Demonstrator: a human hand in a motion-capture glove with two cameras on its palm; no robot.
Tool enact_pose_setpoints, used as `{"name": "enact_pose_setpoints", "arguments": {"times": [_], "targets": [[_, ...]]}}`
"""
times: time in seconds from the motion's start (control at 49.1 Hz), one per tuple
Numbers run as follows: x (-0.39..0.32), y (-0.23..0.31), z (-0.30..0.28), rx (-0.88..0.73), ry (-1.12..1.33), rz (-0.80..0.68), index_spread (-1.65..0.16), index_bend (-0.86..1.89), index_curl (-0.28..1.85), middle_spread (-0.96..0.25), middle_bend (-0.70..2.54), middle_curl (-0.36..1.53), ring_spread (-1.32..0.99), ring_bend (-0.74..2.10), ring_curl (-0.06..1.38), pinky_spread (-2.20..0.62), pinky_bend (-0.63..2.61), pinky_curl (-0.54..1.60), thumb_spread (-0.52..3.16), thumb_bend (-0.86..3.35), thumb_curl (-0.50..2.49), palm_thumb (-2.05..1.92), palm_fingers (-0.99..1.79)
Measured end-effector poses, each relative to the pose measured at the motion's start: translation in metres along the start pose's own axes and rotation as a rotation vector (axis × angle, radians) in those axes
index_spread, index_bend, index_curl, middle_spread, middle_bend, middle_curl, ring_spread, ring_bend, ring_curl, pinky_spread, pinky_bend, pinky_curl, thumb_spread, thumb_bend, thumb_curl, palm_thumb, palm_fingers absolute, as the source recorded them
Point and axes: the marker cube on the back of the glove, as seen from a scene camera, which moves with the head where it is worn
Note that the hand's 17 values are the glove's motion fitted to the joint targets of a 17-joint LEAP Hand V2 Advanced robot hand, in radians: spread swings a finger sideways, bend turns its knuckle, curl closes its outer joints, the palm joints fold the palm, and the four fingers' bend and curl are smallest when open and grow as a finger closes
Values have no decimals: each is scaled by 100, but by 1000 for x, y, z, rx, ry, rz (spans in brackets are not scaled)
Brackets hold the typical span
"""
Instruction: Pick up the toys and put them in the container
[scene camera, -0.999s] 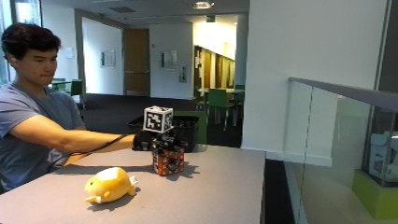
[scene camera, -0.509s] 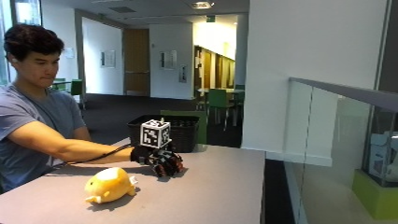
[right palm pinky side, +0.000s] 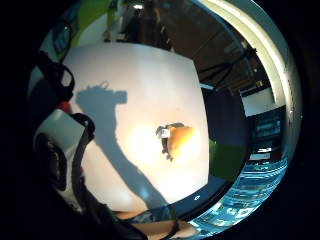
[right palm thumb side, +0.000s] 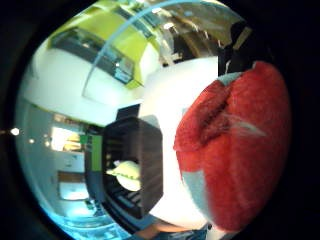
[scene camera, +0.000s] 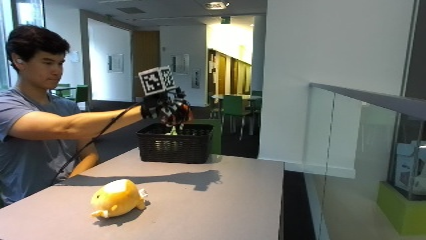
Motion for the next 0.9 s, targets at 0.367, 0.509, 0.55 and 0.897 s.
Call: {"name": "enact_pose_setpoints", "arguments": {"times": [0.367, 0.509, 0.55, 0.897], "targets": [[-154, 38, -91, 98, -74, -291, -38, 17, 25, -44, 44, 46, -46, 104, 51, -43, 112, 43, 88, 18, 66, 72, 99], [-202, 47, -82, 69, -75, -259, -38, 16, 25, -45, 41, 48, -47, 103, 51, -43, 113, 44, 87, 15, 69, 71, 98], [-211, 53, -77, 59, -84, -367, -38, 16, 25, -45, 40, 48, -47, 103, 51, -43, 113, 44, 88, 15, 70, 71, 97], [-212, 54, -34, -118, 11, -401, -36, 4, 16, -37, 27, 50, -43, 107, 51, -44, 118, 45, 114, 4, 63, 55, 82]]}}
